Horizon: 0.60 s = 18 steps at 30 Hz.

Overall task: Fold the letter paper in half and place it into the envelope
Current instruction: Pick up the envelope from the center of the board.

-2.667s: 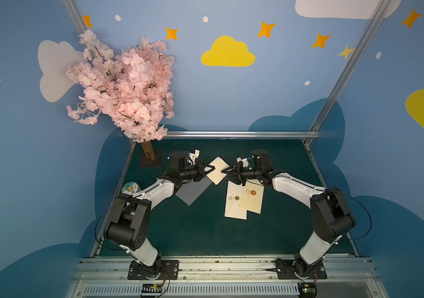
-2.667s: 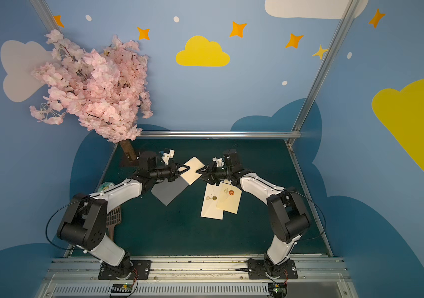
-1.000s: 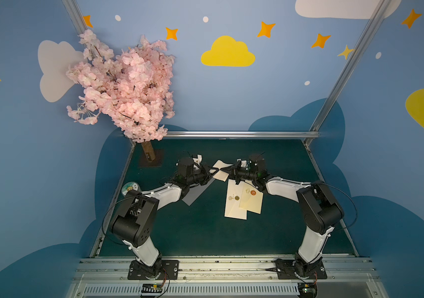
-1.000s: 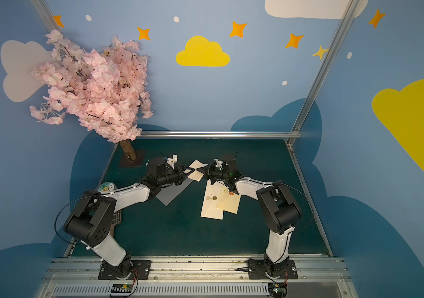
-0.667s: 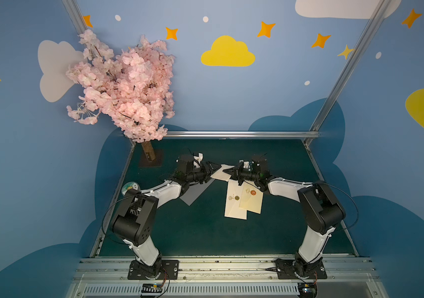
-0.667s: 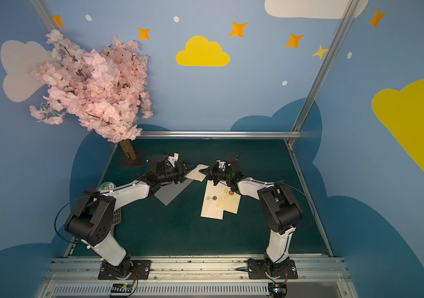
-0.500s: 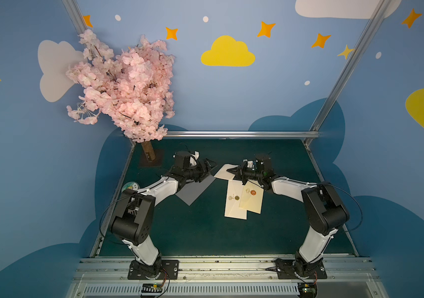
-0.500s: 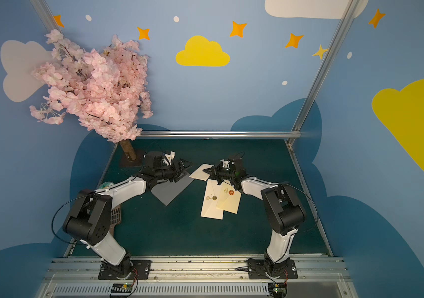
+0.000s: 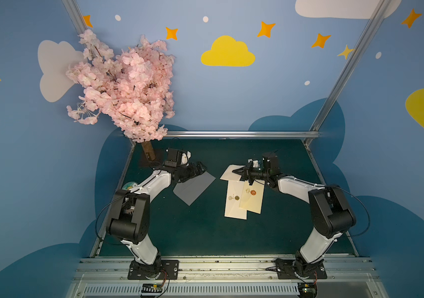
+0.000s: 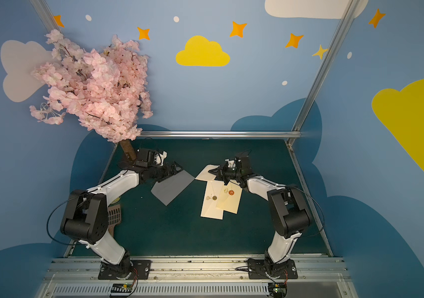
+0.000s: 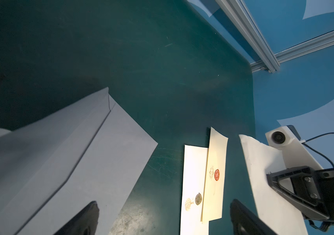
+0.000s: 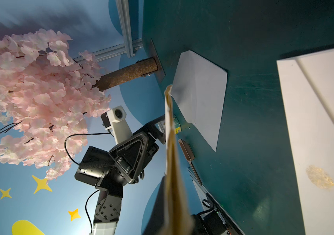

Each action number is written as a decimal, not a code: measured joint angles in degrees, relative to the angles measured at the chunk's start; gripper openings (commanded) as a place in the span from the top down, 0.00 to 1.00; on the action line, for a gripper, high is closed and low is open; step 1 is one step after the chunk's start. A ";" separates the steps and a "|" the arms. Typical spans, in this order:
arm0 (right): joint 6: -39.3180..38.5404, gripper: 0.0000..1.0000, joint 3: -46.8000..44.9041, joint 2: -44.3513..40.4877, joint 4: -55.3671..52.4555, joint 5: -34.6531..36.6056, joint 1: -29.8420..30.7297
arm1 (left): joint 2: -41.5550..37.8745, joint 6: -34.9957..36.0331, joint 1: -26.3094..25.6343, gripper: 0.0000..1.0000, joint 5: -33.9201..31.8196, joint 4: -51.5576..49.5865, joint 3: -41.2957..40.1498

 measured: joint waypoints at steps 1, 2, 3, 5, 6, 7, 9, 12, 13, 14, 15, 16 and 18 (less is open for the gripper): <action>-0.17 1.00 0.00 0.00 -0.09 -0.33 -0.11 | -0.02 1.46 0.26 0.00 -1.01 -0.85 0.66; -0.26 1.00 0.00 0.00 -0.15 -0.59 -0.24 | 0.00 2.58 0.55 0.00 -1.92 -1.46 1.22; -0.42 1.00 0.00 0.00 -0.22 -0.92 -0.46 | 0.04 3.54 0.92 0.00 -2.97 -2.45 1.86; -0.50 1.00 0.00 0.00 -0.37 -1.42 -0.83 | 0.31 4.70 1.84 0.01 -4.96 -3.72 2.91; -0.57 1.00 0.00 0.00 -0.37 -1.75 -1.03 | 0.55 5.09 2.32 0.00 -5.88 -4.15 3.32; -0.63 1.00 0.00 0.00 -0.37 -2.03 -1.27 | 0.90 5.35 2.78 0.00 -7.08 -4.44 3.69; -0.66 1.00 0.00 0.00 -0.37 -2.47 -1.60 | 1.84 5.60 3.54 0.00 -8.66 -4.44 4.00; -0.72 1.00 0.00 0.00 -0.39 -3.30 -2.03 | 4.15 5.73 4.17 0.00 -9.90 -4.52 4.50; -0.74 1.00 0.00 0.00 -0.39 -3.52 -2.19 | 5.29 5.75 4.22 0.00 -10.21 -4.76 4.98; -0.79 1.00 0.00 0.00 -0.42 -3.72 -2.29 | 6.25 5.79 4.22 0.00 -10.43 -4.94 5.42; -0.87 1.00 0.00 0.00 -0.44 -3.93 -2.45 | 7.43 5.79 4.22 0.00 -10.60 -4.96 5.86; -0.90 1.00 0.00 0.00 -0.42 -4.24 -2.60 | 8.46 5.79 4.22 0.00 -10.71 -5.01 6.19; -0.90 1.00 0.00 0.00 -0.42 -4.74 -2.91 | 9.77 5.73 4.24 0.01 -10.80 -4.96 6.34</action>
